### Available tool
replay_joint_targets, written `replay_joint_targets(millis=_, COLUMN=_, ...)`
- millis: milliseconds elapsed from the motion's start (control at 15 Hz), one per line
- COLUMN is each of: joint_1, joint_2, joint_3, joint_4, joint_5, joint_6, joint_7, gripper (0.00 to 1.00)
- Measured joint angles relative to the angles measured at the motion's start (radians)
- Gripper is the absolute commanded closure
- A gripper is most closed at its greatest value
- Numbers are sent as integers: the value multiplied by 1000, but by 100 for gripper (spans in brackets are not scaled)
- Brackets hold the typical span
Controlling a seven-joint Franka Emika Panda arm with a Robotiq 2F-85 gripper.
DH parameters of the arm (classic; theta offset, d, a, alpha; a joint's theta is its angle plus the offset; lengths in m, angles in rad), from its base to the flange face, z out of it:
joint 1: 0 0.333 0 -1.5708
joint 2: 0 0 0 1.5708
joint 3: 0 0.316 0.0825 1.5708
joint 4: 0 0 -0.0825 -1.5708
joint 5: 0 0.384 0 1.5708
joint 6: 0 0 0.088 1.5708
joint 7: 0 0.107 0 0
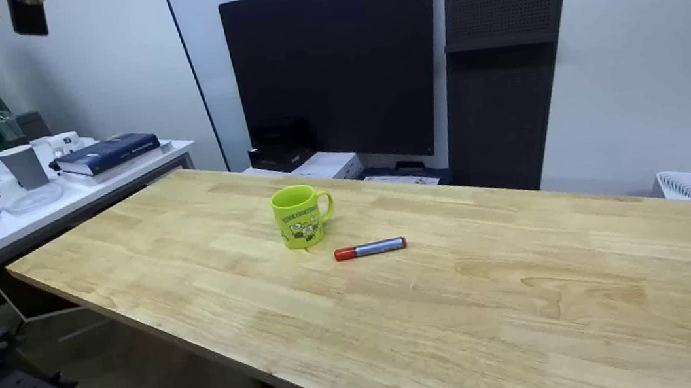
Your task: Place the marker in the mug
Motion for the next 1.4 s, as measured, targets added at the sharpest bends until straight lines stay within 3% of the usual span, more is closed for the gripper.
replay_joint_targets(millis=800, joint_1=-5, joint_2=0, joint_3=4, joint_4=0, joint_5=-5, joint_6=7, joint_7=1, gripper=0)
replay_joint_targets(millis=1067, joint_1=-93, joint_2=-3, joint_3=29, joint_4=0, joint_5=-116, joint_6=111, joint_7=20, gripper=0)
replay_joint_targets(millis=1400, joint_1=-248, joint_2=-1, joint_3=-23, joint_4=-13, joint_5=-342, joint_6=328, joint_7=12, gripper=0)
